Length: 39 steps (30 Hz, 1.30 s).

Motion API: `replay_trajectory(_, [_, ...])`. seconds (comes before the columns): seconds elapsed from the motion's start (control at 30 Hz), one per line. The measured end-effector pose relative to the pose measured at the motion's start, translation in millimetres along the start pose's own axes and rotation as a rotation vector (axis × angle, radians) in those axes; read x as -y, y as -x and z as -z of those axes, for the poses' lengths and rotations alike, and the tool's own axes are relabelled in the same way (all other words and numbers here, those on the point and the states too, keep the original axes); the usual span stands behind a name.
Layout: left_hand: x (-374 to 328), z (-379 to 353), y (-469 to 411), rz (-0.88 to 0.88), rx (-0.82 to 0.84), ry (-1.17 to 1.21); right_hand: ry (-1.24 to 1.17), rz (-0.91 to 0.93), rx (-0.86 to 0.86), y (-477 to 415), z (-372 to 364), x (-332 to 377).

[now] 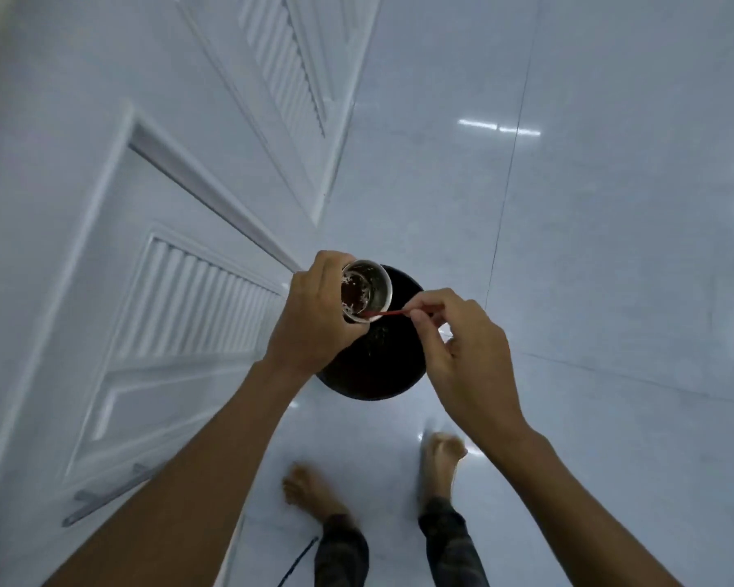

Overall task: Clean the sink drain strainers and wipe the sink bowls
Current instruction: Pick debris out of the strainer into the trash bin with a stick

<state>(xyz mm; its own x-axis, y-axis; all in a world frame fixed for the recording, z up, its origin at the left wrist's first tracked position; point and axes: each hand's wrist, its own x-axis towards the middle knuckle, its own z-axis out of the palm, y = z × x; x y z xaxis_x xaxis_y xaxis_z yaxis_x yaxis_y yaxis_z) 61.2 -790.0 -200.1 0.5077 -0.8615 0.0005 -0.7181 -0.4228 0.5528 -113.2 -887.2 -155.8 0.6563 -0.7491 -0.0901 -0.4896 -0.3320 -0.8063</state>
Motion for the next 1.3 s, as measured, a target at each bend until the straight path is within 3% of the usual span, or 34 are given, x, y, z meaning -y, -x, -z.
replay_trajectory(0.2, [54.0,-82.1,13.2,-0.005,0.103,-0.025,0.142,-0.102,-0.004,-4.1,-63.4,-88.8])
replay_trajectory(0.43, [85.6,-142.8,27.3,0.083,0.165,-0.047,-0.030,-0.171,0.047,4.5,-109.9,-132.9])
replay_trajectory(0.6, [96.5,-151.7,21.2,0.106,0.168,-0.067,-0.031,-0.292,-0.053,0.2,-128.1,-151.1])
replay_trajectory(0.77, [106.6,-156.2,13.0,0.125,0.176,-0.073,-0.078,-0.249,-0.040,-1.6,-147.0,-148.6])
replay_trajectory(0.9, [111.0,-159.6,9.0,0.129,0.195,-0.090,-0.087,-0.382,-0.119,-13.5,-154.7,-152.2])
replay_trajectory(1.07, [114.8,-161.7,6.0,0.171,0.179,-0.085,-0.107,-0.301,-0.100,-15.3,-166.3,-139.3])
replay_trajectory(1.2, [118.7,-159.0,7.6,0.194,0.175,-0.097,-0.062,-0.428,-0.159,-16.4,-170.3,-147.0])
replay_trajectory(1.3, [121.9,-158.1,8.9,0.236,0.177,-0.096,-0.094,-0.353,-0.131,-13.3,-174.8,-142.4])
